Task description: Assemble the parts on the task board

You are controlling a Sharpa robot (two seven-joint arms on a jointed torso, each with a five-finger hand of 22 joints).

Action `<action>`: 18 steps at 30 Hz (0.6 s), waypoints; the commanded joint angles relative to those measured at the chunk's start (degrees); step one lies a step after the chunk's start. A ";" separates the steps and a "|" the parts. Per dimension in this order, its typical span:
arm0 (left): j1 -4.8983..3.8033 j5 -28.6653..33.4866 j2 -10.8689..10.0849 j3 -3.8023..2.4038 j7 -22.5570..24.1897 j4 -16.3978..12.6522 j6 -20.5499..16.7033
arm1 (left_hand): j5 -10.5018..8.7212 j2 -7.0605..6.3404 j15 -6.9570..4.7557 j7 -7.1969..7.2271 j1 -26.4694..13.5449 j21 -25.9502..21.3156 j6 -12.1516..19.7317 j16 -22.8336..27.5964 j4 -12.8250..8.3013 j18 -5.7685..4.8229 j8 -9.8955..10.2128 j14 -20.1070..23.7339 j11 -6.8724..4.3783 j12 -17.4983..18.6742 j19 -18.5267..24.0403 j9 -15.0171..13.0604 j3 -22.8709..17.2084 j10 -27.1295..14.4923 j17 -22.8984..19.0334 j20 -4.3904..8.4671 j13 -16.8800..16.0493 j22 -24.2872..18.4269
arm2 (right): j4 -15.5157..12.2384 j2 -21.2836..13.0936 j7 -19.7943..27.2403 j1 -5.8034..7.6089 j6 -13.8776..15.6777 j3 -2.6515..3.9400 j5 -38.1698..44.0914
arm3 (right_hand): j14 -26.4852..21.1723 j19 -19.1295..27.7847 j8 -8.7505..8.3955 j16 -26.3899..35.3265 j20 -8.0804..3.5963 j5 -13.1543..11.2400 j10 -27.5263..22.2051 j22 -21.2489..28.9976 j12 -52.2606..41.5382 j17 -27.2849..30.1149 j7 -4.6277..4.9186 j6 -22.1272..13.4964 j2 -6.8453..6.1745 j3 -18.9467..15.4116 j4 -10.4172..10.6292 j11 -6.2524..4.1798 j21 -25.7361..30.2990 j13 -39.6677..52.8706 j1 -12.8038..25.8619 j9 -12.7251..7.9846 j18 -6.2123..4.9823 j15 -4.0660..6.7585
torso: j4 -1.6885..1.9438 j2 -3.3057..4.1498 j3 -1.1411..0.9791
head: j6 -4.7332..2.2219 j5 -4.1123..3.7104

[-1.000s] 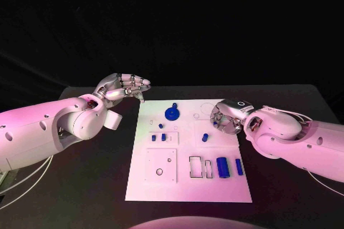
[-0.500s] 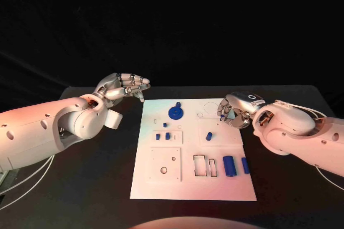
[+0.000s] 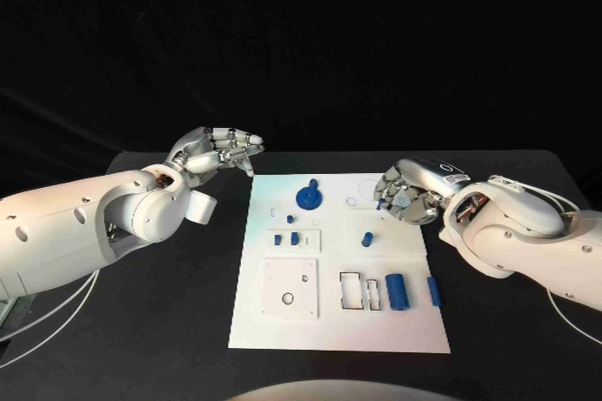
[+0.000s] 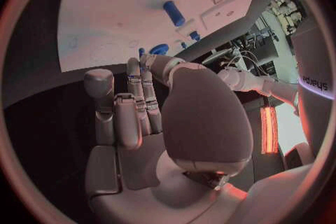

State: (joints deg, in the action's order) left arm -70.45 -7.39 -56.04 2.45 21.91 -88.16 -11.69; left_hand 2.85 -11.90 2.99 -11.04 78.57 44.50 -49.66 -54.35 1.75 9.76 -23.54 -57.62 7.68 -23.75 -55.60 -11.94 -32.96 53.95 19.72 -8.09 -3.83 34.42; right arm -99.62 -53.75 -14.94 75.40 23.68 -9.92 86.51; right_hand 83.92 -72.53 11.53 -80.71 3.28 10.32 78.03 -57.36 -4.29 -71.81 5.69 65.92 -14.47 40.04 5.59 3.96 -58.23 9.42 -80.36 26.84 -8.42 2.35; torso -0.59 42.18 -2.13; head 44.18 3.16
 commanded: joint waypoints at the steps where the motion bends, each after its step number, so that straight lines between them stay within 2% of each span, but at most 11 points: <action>1: -0.02 0.97 0.28 -0.03 1.14 -0.03 -0.01 | 0.11 0.44 0.45 -0.13 -0.14 -0.38 0.31 0.40 0.17 0.71 -0.19 -0.10 0.09 0.17 0.10 -0.06 0.26 -0.38 0.11 -0.43 -0.06 -0.10 | -2.20 0.44 2.31 -0.11 3.05 0.03 -1.69 | 3.02 0.26 0.21 -0.22 -0.01 0.12 2.76 0.09 -0.10 -0.08 0.20 0.22 0.62 1.55 -1.34 -2.39 -0.05 0.11 -0.11 0.10 0.51 0.34 | -0.07 -0.03 -0.06 | 0.18 0.44; 5: -0.01 1.02 0.51 -0.03 1.15 0.09 0.04 | 0.11 0.44 0.45 -0.13 -0.14 -0.38 0.31 0.40 0.17 0.71 -0.19 -0.10 0.09 0.17 0.10 -0.06 0.26 -0.38 0.11 -0.43 -0.06 -0.10 | -4.30 1.31 2.79 -0.48 3.40 0.02 -0.91 | 3.02 0.26 0.21 -0.22 -0.01 0.12 2.76 0.09 -0.10 -0.08 0.20 0.22 0.62 1.55 -1.34 -2.39 -0.05 0.11 -0.11 0.10 0.51 0.34 | -0.09 -0.11 -0.06 | 0.32 0.70; 10: 0.01 1.06 1.15 0.00 1.09 0.46 0.07 | 0.11 0.45 0.46 -0.13 -0.15 -0.41 0.32 0.42 0.17 0.72 -0.22 -0.07 0.09 0.17 0.12 -0.07 0.30 -0.42 0.12 -0.44 -0.06 -0.12 | -6.61 3.69 3.34 -1.65 2.81 -0.03 0.39 | 3.02 0.29 0.22 -0.23 -0.01 0.11 2.76 0.13 -0.09 -0.09 0.21 0.20 0.63 1.60 -1.39 -2.39 -0.01 0.12 -0.09 0.12 0.50 0.34 | -0.12 -0.20 0.07 | 0.57 1.31; 18: 0.12 1.07 2.24 0.06 1.01 0.97 -0.06 | 0.11 0.46 0.47 -0.13 -0.16 -0.43 0.32 0.43 0.18 0.72 -0.24 -0.05 0.10 0.16 0.13 -0.08 0.32 -0.45 0.13 -0.45 -0.07 -0.13 | -6.58 7.54 4.27 -4.64 0.63 -0.26 1.95 | 2.99 0.56 0.23 -0.14 -0.01 0.09 2.76 0.60 -0.07 0.12 0.23 0.16 0.67 1.67 -1.45 -2.37 0.45 0.15 -0.03 0.15 0.38 0.33 | -0.08 -0.36 0.22 | 0.90 2.03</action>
State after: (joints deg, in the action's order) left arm -70.35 -6.78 -54.03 2.53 22.10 -87.20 -11.75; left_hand 2.85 -11.90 2.99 -11.04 78.57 44.29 -49.66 -54.12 1.90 9.76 -23.54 -57.62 7.68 -23.75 -55.60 -11.94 -32.81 53.96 19.77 -8.09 -3.83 34.37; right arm -106.37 -46.48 -11.99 71.11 25.76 -10.12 86.66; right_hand 83.94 -72.53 11.39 -80.71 3.28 10.05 78.03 -56.85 -4.29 -71.76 5.76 65.96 -14.46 40.10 5.51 3.95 -58.01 9.52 -80.38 26.93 -8.42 2.32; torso -0.69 41.90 -1.99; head 44.89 4.97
